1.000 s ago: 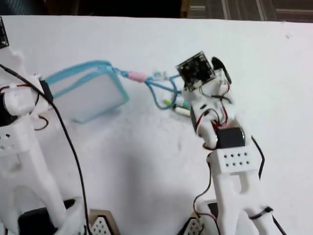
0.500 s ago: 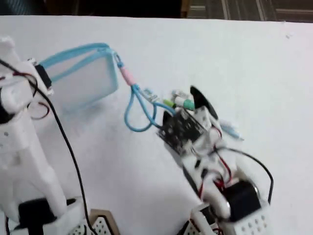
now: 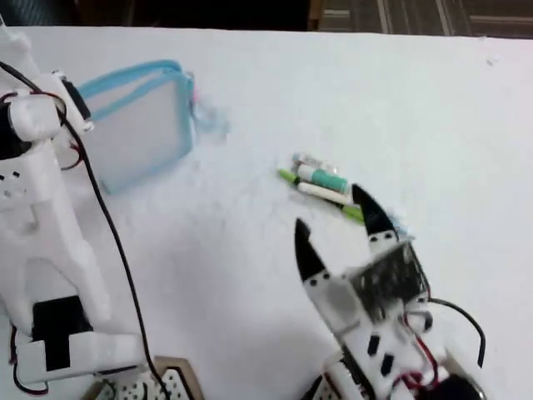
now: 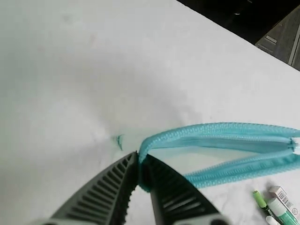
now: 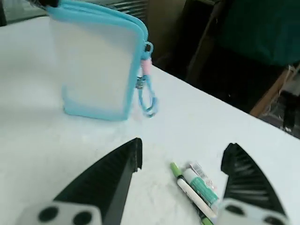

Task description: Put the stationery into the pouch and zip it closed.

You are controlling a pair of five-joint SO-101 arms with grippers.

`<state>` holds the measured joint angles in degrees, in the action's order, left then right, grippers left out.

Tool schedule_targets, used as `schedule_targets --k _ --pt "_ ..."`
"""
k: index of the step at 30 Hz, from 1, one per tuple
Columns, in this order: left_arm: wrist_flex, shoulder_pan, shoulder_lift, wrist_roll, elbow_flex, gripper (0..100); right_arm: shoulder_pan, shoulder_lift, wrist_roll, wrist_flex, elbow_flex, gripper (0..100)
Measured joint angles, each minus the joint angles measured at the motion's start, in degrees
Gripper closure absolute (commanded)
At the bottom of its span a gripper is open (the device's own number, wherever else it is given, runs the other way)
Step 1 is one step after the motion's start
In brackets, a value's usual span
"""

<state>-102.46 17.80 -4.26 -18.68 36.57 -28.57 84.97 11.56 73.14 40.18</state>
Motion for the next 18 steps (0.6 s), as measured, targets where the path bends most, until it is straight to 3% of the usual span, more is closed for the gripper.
schedule_targets --k 5,10,18 --pt "0.0 -0.18 -0.53 2.2 -4.31 98 11.69 -14.51 -0.09 0.09 -2.55 71.9" --pt "-0.09 -2.81 -6.33 3.78 -9.76 98 18.81 -36.66 1.76 0.09 -11.08 72.0" --pt "-0.18 -8.0 -17.41 4.22 -4.84 98 20.66 -75.43 25.85 7.03 -33.49 72.0"
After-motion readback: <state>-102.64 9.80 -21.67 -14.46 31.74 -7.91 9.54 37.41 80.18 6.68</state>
